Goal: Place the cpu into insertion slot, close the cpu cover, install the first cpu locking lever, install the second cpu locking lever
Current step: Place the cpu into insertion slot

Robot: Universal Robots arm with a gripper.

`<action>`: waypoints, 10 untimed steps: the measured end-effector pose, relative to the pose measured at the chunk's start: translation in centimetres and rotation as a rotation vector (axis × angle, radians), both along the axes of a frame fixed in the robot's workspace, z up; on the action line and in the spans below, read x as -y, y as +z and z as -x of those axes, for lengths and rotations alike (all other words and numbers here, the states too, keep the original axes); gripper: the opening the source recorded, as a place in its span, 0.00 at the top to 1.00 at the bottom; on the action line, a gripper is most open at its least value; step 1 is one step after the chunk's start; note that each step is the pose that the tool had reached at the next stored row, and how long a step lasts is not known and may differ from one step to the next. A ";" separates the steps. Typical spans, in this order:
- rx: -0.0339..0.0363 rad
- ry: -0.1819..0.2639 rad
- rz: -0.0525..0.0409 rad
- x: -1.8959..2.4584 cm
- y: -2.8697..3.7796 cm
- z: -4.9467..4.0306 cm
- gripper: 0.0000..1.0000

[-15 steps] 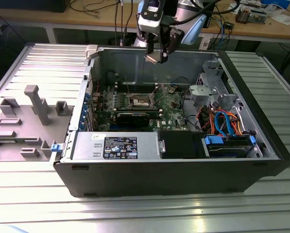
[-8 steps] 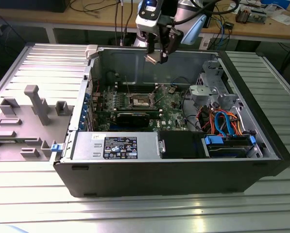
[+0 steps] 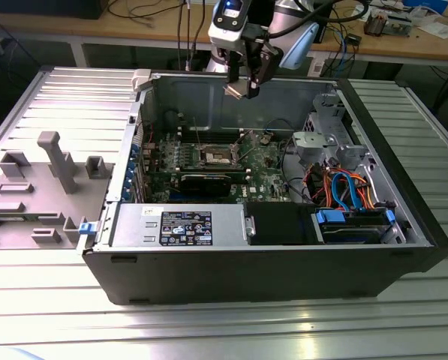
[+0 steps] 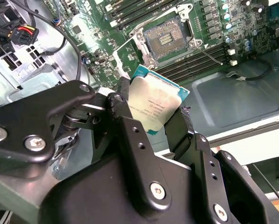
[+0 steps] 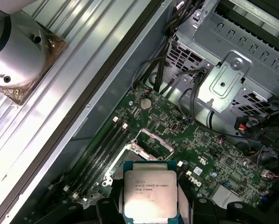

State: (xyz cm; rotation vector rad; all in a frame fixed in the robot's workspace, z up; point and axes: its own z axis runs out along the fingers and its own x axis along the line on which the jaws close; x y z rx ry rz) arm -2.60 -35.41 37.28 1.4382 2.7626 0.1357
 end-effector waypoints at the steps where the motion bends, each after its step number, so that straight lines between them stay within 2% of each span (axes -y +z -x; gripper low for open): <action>1: 0.0000 -0.002 0.0001 0.00 0.00 0.00 0.45; 6: 0.0001 -0.017 0.0001 0.00 -0.02 0.00 0.45; 10: 0.0001 -0.033 0.0072 0.00 -0.09 0.00 0.45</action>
